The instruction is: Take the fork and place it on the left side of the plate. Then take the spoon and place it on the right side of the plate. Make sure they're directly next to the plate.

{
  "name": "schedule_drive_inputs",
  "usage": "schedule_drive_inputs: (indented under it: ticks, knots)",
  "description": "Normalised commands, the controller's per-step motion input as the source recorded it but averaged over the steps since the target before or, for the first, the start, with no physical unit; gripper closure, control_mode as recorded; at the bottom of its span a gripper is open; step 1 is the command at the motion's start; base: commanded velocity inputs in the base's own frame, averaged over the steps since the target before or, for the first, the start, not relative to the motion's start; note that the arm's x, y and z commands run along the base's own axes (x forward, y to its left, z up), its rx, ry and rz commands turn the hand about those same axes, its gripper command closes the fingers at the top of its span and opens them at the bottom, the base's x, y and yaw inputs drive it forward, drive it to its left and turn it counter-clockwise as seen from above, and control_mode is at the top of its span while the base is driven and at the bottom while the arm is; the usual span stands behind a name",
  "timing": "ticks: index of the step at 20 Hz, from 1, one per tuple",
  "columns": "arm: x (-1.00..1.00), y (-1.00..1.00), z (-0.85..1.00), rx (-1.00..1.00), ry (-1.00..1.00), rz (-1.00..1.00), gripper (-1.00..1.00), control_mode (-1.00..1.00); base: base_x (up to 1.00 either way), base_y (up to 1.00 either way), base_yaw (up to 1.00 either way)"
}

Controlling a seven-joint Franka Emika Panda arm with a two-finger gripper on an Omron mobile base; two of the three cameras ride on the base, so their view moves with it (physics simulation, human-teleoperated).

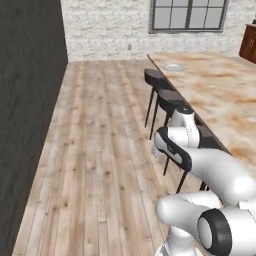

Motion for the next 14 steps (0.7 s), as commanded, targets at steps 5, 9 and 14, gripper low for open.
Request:
schedule_drive_inputs:
  ticks: [5,9,14]
  knots:
    - [0.0,0.0,0.0,0.0,0.0,0.0,1.0,1.0,0.78,0.41,-0.32]
    - [0.0,0.0,0.0,0.0,0.0,0.0,1.0,1.0,0.74,0.42,-0.36]
    - [0.0,0.0,0.0,0.0,0.0,0.0,1.0,1.0,0.71,0.42,-0.38]
